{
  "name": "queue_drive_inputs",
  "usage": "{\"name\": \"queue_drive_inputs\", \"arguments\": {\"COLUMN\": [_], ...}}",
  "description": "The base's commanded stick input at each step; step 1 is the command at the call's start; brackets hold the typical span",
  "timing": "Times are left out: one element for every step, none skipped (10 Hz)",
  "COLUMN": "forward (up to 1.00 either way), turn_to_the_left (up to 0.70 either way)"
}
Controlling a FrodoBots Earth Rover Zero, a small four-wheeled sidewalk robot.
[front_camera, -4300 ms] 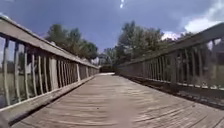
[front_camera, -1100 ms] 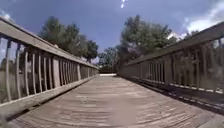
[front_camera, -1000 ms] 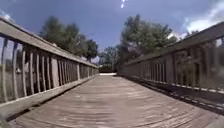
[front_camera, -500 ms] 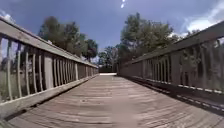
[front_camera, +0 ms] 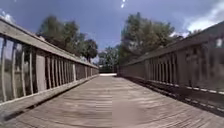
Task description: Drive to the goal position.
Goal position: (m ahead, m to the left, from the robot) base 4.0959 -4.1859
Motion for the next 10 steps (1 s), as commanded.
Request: {"name": "queue_drive_inputs", "arguments": {"forward": [0.5,0.5,0.5,0.5,0.5,0.5,0.5,0.5,0.5,0.5], "turn_to_the_left": [0.0,0.0,0.0,0.0,0.0,0.0,0.0,0.0,0.0,0.0]}}
